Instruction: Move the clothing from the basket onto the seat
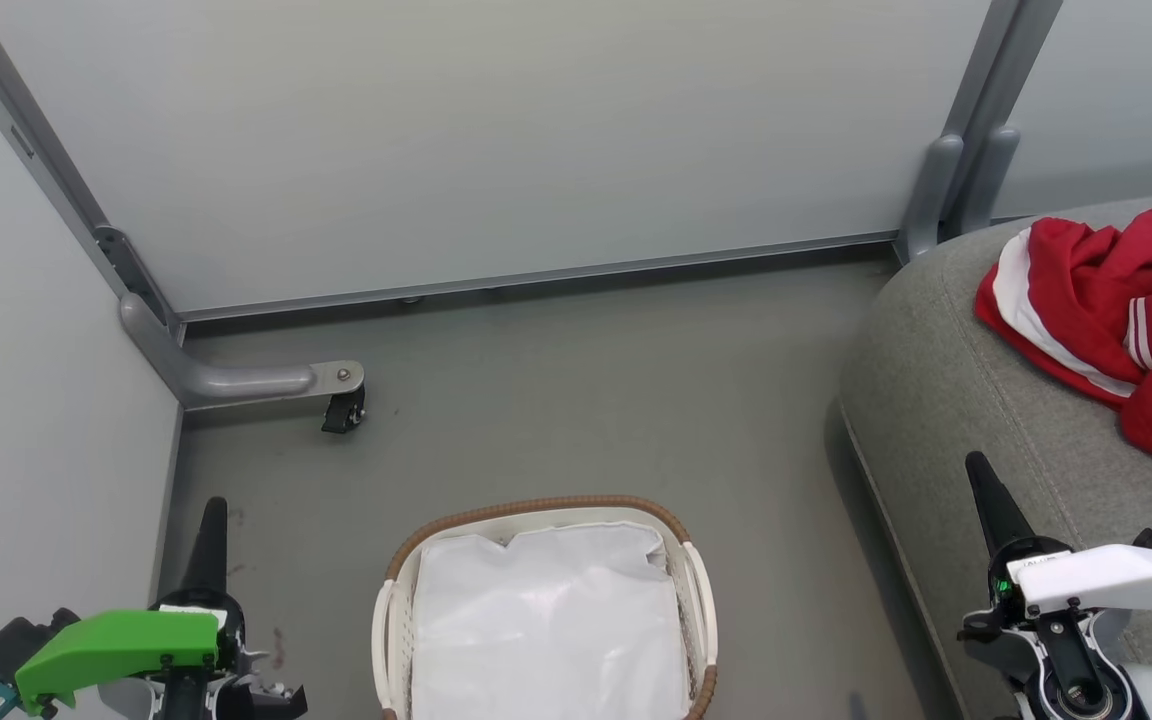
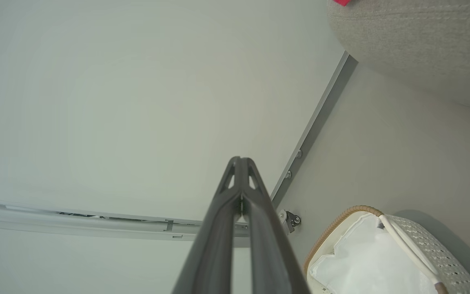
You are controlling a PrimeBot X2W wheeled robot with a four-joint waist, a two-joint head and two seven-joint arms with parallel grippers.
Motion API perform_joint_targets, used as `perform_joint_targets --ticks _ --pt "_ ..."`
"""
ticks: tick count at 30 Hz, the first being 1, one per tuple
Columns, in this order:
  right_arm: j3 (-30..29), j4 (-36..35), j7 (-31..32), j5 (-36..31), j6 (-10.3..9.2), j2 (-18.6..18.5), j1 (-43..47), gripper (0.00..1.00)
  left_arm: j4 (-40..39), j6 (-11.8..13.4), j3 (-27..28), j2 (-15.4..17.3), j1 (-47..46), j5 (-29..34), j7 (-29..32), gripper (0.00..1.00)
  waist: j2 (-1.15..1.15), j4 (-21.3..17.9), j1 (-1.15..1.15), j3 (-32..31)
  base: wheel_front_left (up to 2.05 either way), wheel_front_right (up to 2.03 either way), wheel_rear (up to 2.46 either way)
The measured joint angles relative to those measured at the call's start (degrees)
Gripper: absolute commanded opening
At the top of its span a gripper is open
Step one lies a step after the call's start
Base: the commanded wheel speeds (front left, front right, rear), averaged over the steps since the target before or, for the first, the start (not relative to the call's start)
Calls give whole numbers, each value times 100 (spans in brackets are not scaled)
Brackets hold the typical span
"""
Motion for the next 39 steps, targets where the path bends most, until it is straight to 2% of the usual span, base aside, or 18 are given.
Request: perform_joint_targets --ticks 26,39 --pt "-127 -57 289 1167 0 -8 -1 0 -76 -32 109 7 -119 -1033 291 0 0 35 0 -65 0 0 0" --pt "-168 -73 382 1540 0 -11 -1 0 -110 -58 152 8 -179 -1356 382 0 0 48 0 -88 0 0 0"
